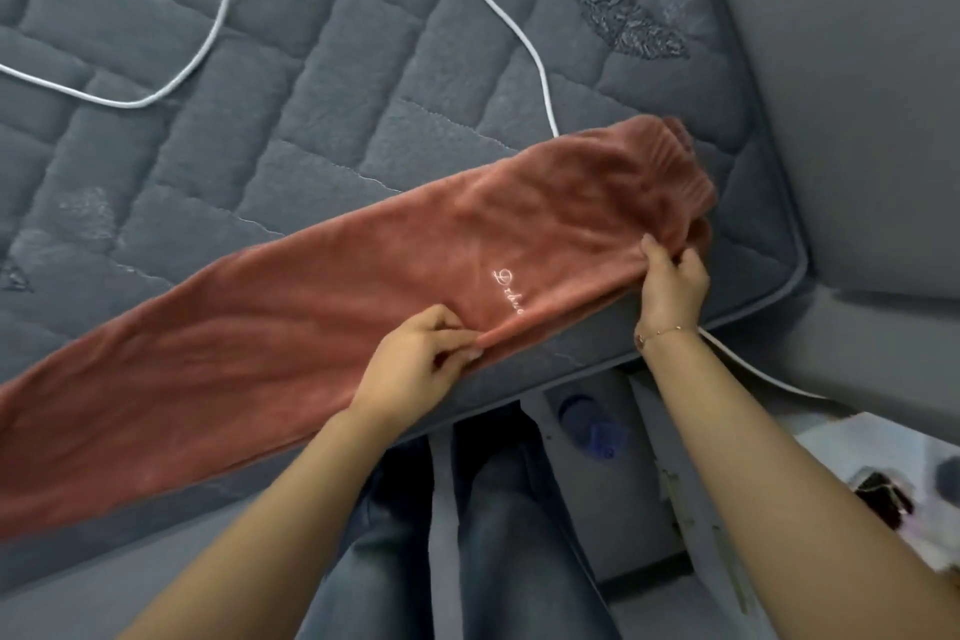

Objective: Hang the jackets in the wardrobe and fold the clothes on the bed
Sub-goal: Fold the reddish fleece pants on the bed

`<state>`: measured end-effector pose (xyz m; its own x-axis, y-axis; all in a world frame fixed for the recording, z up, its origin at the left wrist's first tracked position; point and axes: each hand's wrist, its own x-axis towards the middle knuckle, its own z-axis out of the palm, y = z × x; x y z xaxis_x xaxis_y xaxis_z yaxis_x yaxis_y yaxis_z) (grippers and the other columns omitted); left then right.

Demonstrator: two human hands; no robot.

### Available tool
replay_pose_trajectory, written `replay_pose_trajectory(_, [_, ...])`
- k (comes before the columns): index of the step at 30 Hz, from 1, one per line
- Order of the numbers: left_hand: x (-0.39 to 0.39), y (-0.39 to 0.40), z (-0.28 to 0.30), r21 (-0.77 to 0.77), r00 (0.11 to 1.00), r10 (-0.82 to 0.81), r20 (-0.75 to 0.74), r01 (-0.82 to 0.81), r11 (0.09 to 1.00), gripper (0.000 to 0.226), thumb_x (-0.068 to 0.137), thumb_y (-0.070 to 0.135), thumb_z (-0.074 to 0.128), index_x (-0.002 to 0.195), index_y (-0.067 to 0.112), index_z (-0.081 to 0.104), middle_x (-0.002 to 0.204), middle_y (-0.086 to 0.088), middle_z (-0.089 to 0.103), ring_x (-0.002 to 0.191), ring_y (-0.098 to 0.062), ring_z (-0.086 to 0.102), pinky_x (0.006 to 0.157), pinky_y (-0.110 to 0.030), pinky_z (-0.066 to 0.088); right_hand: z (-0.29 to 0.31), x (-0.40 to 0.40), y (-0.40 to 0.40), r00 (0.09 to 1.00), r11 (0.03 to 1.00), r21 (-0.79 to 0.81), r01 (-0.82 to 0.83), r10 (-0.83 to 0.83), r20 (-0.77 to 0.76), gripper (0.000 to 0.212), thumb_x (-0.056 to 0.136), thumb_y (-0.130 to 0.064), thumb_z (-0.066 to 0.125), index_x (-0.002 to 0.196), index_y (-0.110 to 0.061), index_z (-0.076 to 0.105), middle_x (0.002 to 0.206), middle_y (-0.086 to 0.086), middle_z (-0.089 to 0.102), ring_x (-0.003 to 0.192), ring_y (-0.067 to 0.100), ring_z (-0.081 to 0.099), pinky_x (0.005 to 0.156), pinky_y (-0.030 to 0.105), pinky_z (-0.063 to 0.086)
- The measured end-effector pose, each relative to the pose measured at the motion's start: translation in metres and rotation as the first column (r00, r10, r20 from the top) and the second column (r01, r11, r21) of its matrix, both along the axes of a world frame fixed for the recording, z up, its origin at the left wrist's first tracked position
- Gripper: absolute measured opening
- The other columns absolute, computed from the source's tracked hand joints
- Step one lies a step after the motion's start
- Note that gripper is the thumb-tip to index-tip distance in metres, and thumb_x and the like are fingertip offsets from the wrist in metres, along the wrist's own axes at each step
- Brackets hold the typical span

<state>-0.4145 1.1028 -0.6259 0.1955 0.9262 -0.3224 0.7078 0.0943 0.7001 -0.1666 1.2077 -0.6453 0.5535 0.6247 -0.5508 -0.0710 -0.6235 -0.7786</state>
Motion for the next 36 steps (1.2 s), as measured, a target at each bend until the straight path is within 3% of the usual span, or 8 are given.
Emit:
replay_pose_trajectory(5, [0.02,0.01,-0.01,-0.323,0.997,-0.063,-0.032,0.05,0.945,0.022,0.092,0.021,0.066,0.112,0.021,0.073,0.107,0.007,0.062,0.086,-0.016,0.062,0.087,-0.03,0.048,-0.017,0.022,-0.019,0.989,0.981,-0.193,0.004,-0.032,-0.146,0.02,0.092,-0.022,0.066,0.107,-0.011,0.059,0.118,0.012,0.065,0.103,0.022,0.064,0.091,0.037,0.054])
replay_pose_trajectory(9, [0.018,0.044,-0.007,-0.004,0.982,0.189,-0.016,-0.19,0.982,0.021,0.09,0.015,0.064,0.11,0.019,0.071,0.11,0.003,0.065,0.095,-0.019,0.061,0.088,-0.033,0.048,-0.014,0.025,0.0,0.984,0.994,-0.088,0.068,-0.081,-0.159,0.039,0.084,-0.031,0.075,0.115,-0.011,0.061,0.118,0.007,0.068,0.104,0.015,0.066,0.093,0.033,0.054])
replay_pose_trajectory(14, [-0.018,0.096,-0.011,-0.004,0.758,0.396,-0.518,-0.466,0.885,0.057,0.087,0.056,0.06,0.132,0.021,0.052,0.137,-0.01,0.047,0.134,-0.031,0.034,0.112,-0.051,0.016,-0.005,0.029,0.015,0.973,0.998,0.048,-0.051,0.039,0.228,0.058,0.083,-0.013,0.075,0.13,0.0,0.045,0.127,0.019,0.055,0.107,0.02,0.06,0.092,0.023,0.048])
replay_pose_trajectory(18, [-0.043,0.106,0.001,-0.285,0.789,0.198,-0.582,-0.425,0.859,0.053,0.078,0.071,0.058,0.093,0.021,0.061,0.109,-0.009,0.063,0.116,-0.033,0.054,0.093,-0.043,0.039,0.003,0.024,0.02,0.521,0.805,-0.006,-0.593,0.389,0.76,0.059,0.077,-0.017,0.073,0.13,0.0,0.053,0.141,0.025,0.042,0.131,0.039,0.041,0.111,0.042,0.03])
replay_pose_trajectory(21, [-0.038,0.082,0.012,-0.158,0.852,0.119,-0.509,-0.229,0.96,0.041,0.081,0.059,0.064,0.078,0.02,0.053,0.087,-0.003,0.057,0.093,-0.033,0.061,0.066,-0.035,0.04,-0.006,0.005,0.019,0.105,0.438,-0.222,-0.871,0.607,0.787,0.068,0.084,-0.032,0.069,0.144,-0.013,0.044,0.157,0.016,0.027,0.144,0.036,0.025,0.116,0.051,0.022])
replay_pose_trajectory(24, [-0.024,0.047,0.008,-0.15,0.864,-0.029,-0.502,-0.054,0.987,0.043,0.087,0.053,0.062,0.105,0.013,0.061,0.109,-0.01,0.059,0.104,-0.035,0.055,0.079,-0.042,0.048,-0.025,-0.002,0.013,-0.142,0.24,-0.479,-0.844,0.761,0.632,0.084,0.089,-0.047,0.061,0.155,-0.023,0.015,0.163,0.008,-0.001,0.151,0.026,0.001,0.12,0.049,0.001])
replay_pose_trajectory(32, [-0.002,0.041,-0.009,-0.383,0.8,0.208,-0.562,-0.475,0.792,0.056,0.092,0.067,0.037,0.108,0.014,0.047,0.119,-0.016,0.058,0.116,-0.037,0.05,0.098,-0.048,0.034,-0.054,0.004,-0.004,-0.09,0.308,-0.477,-0.823,0.759,0.645,0.088,0.09,-0.039,0.063,0.155,-0.02,0.006,0.163,0.011,0.002,0.15,0.023,0.001,0.119,0.041,-0.009])
replay_pose_trajectory(36, [-0.015,0.073,-0.003,-0.608,0.602,0.794,-0.086,-0.663,0.437,0.033,0.093,0.055,0.054,0.088,0.024,0.044,0.086,0.005,0.055,0.082,-0.015,0.052,0.078,-0.03,0.045,-0.059,0.003,-0.004,-0.076,0.324,-0.467,-0.823,0.752,0.655,0.085,0.09,-0.038,0.063,0.155,-0.017,0.012,0.162,0.012,0.006,0.15,0.026,0.005,0.117,0.035,-0.016])
